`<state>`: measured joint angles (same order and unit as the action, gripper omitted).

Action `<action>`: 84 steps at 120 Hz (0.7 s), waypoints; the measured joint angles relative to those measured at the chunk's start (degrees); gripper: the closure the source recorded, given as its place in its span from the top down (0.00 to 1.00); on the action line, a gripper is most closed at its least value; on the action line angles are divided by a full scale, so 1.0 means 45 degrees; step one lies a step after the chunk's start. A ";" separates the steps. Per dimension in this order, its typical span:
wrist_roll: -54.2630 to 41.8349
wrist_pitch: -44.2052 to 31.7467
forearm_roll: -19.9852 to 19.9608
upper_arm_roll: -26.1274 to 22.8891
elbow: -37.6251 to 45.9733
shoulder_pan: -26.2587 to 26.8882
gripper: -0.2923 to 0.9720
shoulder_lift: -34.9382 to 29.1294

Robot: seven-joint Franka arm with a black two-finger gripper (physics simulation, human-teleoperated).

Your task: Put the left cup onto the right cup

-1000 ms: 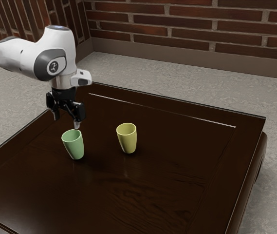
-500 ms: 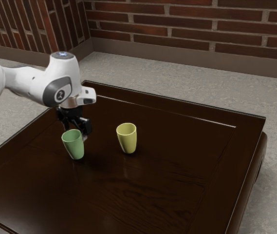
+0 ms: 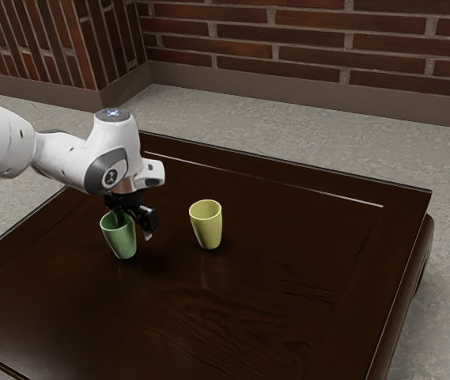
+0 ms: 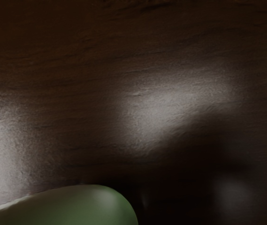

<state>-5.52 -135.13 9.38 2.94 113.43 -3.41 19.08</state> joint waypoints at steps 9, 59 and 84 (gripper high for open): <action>-0.0071 -0.0158 -0.0001 0.0184 -0.0137 -0.0004 0.75 0.0145; -0.0264 -0.0356 -0.0101 0.0061 -0.0531 0.0034 0.25 0.0075; -0.0129 0.0325 -0.0108 -0.0300 -0.0736 0.0134 0.18 -0.0413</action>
<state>-6.10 -133.67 8.89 1.59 110.12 -2.81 17.22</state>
